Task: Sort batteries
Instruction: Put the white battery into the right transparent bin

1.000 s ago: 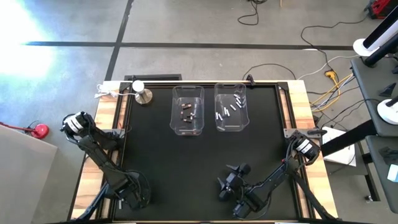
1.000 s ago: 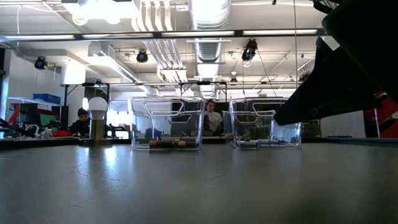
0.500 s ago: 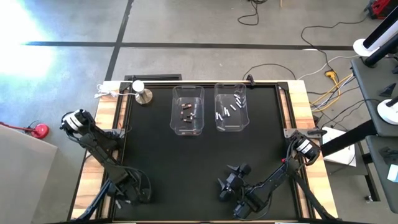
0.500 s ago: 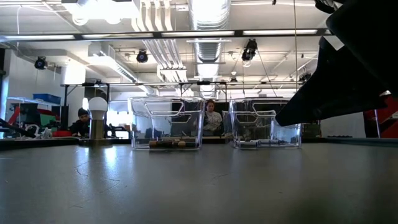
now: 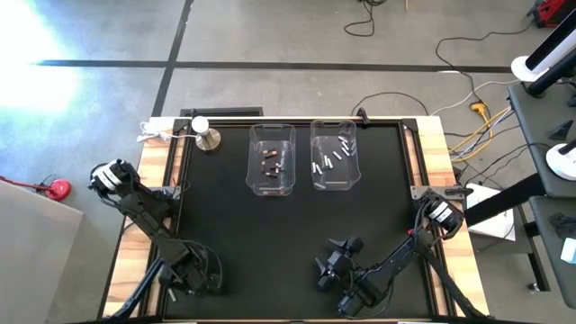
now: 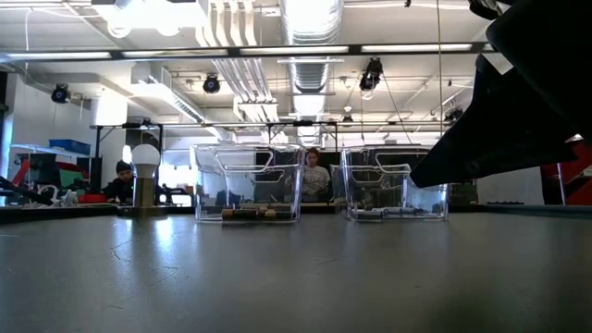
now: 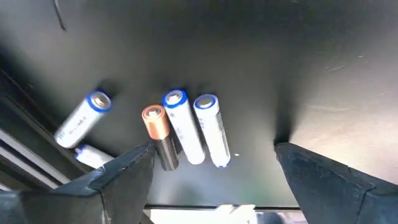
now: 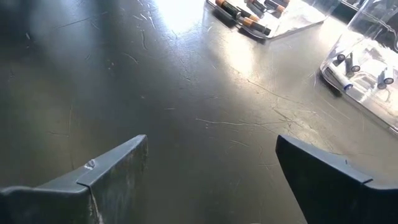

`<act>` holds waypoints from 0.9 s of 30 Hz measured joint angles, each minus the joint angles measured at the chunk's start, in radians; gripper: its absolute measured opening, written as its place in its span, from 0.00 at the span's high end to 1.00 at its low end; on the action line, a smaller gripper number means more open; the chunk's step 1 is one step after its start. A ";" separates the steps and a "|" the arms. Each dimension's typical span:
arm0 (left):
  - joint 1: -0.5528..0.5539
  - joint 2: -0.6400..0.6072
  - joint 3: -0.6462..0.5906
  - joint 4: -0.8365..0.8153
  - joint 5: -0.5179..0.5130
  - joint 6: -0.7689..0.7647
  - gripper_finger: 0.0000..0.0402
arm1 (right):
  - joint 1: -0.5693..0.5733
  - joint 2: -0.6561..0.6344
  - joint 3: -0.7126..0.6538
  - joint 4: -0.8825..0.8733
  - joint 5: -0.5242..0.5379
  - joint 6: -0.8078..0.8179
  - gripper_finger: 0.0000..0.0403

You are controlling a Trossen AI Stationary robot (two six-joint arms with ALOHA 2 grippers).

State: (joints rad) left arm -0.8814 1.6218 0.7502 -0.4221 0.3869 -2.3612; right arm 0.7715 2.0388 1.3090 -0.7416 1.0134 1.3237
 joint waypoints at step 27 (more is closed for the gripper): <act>0.154 0.000 0.004 0.026 -0.193 0.110 0.32 | -0.002 0.000 0.000 -0.001 -0.064 -0.016 0.15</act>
State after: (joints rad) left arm -0.7275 1.6217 0.7540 -0.3956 0.1934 -2.2515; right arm 0.7697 2.0384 1.3087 -0.7421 0.9498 1.3081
